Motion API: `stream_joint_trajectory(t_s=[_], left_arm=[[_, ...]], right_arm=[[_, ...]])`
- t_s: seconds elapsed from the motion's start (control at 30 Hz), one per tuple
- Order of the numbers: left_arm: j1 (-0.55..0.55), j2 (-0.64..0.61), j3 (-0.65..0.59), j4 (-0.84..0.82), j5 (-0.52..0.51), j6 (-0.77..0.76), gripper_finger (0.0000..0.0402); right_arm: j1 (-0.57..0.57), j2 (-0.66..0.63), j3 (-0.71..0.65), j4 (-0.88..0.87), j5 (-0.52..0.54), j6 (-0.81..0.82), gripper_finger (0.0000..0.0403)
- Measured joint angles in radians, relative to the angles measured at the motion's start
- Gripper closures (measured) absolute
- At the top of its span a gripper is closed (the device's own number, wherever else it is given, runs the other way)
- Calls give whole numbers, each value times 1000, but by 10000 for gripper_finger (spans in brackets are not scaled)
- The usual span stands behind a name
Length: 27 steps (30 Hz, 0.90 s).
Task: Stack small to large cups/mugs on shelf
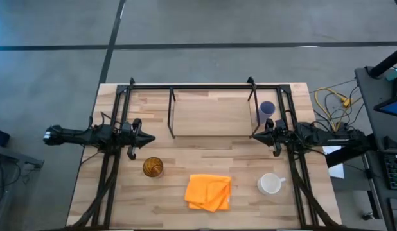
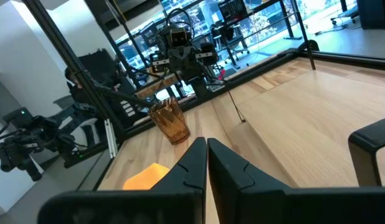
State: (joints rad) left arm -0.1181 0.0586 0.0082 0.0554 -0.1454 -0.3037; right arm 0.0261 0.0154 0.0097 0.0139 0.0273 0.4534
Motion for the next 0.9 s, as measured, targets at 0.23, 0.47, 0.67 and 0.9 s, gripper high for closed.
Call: stream_joint_trajectory(t_s=[0.23,0.47,0.67,0.9], left_arm=[[0,0,0,0,0,0,402],[0,0,0,0,0,0,402],[0,0,0,0,0,0,402],[0,0,0,0,-2,75,402]], right_arm=[[0,0,0,0,0,0,394],[0,0,0,0,0,0,394],[0,0,0,5,21,2,394],[0,0,0,27,45,43,394]])
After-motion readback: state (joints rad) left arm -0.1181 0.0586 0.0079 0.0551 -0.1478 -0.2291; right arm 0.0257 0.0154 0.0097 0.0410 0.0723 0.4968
